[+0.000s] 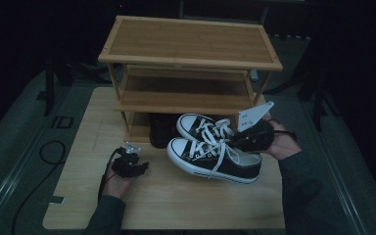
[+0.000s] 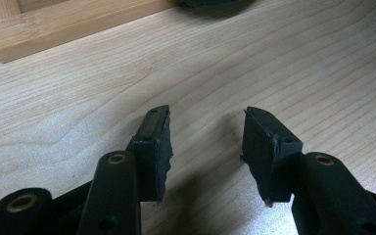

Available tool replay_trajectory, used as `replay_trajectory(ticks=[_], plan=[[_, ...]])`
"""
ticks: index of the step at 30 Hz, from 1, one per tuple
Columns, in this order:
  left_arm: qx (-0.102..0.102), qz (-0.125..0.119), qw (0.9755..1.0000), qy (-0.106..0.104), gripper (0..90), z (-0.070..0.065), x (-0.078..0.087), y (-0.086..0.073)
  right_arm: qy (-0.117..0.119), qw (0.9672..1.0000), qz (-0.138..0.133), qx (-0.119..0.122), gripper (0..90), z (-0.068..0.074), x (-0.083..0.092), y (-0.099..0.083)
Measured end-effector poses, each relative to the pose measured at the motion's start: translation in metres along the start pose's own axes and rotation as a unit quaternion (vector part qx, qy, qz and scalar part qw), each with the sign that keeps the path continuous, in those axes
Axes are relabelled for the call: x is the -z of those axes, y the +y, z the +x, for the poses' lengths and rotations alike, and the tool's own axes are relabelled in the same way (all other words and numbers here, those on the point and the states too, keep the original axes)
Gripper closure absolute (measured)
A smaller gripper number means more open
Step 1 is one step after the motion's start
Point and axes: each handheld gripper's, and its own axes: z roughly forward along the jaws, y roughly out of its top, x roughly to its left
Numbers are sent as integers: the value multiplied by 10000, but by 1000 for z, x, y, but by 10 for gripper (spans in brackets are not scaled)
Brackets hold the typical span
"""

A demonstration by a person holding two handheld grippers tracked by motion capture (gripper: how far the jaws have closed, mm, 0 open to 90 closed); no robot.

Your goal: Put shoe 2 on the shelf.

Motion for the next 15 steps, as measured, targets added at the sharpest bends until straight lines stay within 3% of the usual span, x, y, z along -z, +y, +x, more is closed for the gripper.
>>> replay_trajectory(ticks=[5, 15], plan=[[4, 6, 10000, -12, 541, 0, 0, 0, -3, 9999, -148, -26, 852, -2, 3, 6], [4, 5, 10000, -19, 541, 1, 0, 0, -331, 9989, -310, -124, 855, -9, 12, 14]])
